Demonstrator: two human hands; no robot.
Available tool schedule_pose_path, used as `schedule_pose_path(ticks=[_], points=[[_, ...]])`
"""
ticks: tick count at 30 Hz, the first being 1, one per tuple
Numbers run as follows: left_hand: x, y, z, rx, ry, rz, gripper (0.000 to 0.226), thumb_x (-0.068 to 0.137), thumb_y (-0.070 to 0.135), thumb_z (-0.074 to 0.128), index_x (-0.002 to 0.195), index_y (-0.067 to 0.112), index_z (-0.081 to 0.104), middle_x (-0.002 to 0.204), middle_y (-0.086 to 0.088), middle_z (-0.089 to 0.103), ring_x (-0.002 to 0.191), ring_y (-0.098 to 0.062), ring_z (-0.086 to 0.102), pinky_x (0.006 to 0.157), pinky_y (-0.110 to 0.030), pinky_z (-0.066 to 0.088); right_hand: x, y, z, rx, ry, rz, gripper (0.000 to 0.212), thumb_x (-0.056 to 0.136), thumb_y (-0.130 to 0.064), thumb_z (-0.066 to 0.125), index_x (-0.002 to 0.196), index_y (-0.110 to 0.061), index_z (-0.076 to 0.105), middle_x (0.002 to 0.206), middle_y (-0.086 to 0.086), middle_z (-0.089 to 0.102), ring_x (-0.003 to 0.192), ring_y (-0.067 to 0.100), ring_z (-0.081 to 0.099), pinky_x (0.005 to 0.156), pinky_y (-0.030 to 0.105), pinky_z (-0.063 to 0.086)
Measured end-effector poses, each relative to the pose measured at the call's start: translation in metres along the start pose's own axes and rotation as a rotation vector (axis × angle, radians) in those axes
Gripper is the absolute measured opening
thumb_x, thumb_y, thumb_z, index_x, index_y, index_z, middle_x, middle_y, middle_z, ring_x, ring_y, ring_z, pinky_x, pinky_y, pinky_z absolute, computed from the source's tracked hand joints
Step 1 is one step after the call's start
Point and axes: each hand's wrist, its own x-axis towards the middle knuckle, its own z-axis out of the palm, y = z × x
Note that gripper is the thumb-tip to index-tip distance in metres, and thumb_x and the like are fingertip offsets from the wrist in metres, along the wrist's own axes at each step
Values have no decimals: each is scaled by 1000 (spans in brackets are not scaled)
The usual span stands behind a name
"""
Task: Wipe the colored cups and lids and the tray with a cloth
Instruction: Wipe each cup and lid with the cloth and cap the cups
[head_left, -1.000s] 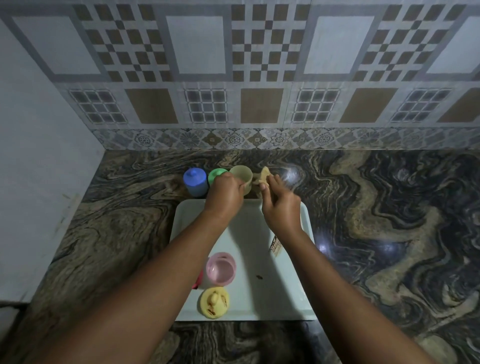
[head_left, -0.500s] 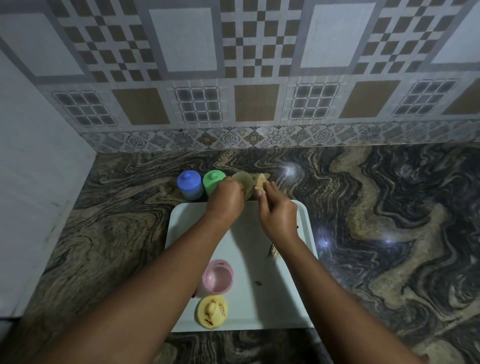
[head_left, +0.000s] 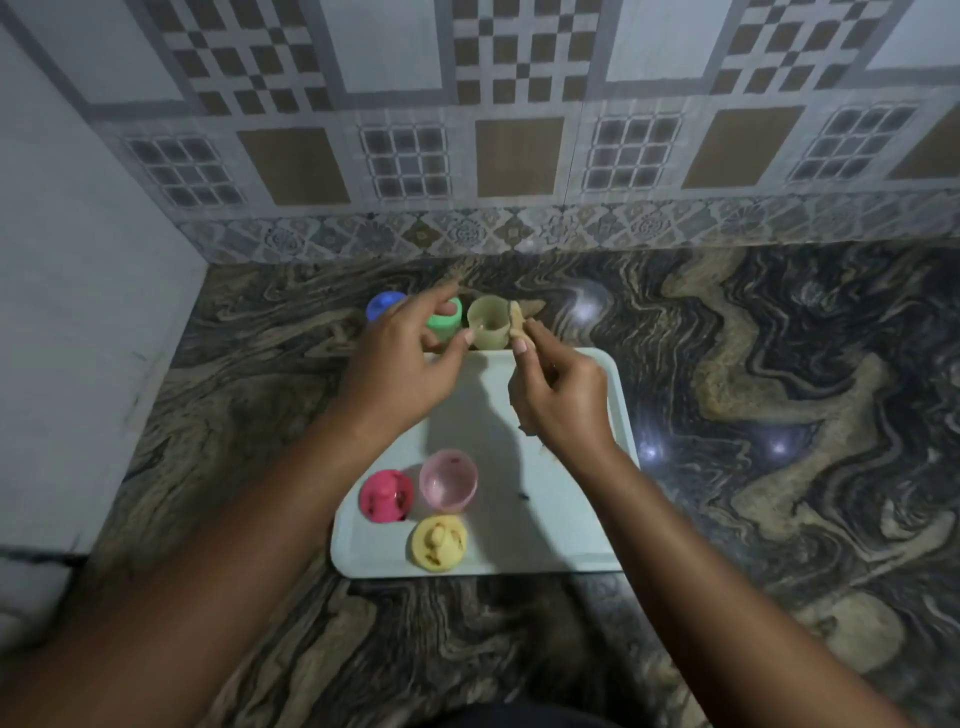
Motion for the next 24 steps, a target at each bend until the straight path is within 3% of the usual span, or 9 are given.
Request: schedule_pose_path(ticks=[3,5,7,10,13,18,20,24], points=[[-46,7,-23,-48,8,4,36,88,24,71,123,19,65,110,7,70,73,-10,65,79,-30,54,-35,-9,-8,72,-44,-10,33,101,-49,50,125,-34,68,57,17,55,49,37,50,49,53,51],[-77,5,-30,-39,3,16,29,88,25,70,117,21,68,106,10,70,72,-8,65,78,-30,54,-62,-17,-14,125,-69,-5,29,103,-43,50,115,-25,69,59,25,52,47,39,47,46,55,46],[-107,-2,-29,-29,-12,5,24,88,23,71,112,19,70,105,9,71,70,-8,64,74,-29,54,-90,-20,-18,171,-88,34,27,101,-45,53,117,-32,71,62,29,53,46,34,47,46,50,48],[-145,-17,-21,20,-68,-28,18,88,23,71,106,20,73,101,8,71,69,-9,64,70,-31,54,-127,-15,-24,175,-101,77,26,98,-49,56,120,-47,70,59,12,55,53,19,49,51,45,47],[-173,-37,-6,94,-174,-58,18,87,29,71,103,23,74,99,7,69,69,-7,60,69,-32,55,-152,-5,-27,118,-119,109,28,103,-39,55,127,-43,68,60,-9,47,54,12,42,53,34,40],[-196,-48,11,258,-258,-158,28,87,43,65,109,28,72,109,5,70,87,-20,68,71,-37,56,-173,9,-19,-27,-181,156,33,102,-47,51,132,-45,64,60,-11,54,52,10,45,53,32,43],[-198,-49,16,295,-253,-192,31,87,44,65,113,27,69,111,2,69,94,-23,68,72,-38,56,-178,11,-14,-74,-189,179,35,102,-47,52,133,-38,65,59,-12,60,50,6,49,53,32,48],[-198,-48,27,326,-214,-231,33,86,47,64,110,24,66,111,2,65,94,-23,65,70,-35,54,-183,11,-8,-152,-181,217,34,101,-40,58,129,-25,70,80,-21,71,66,-6,65,62,21,52]])
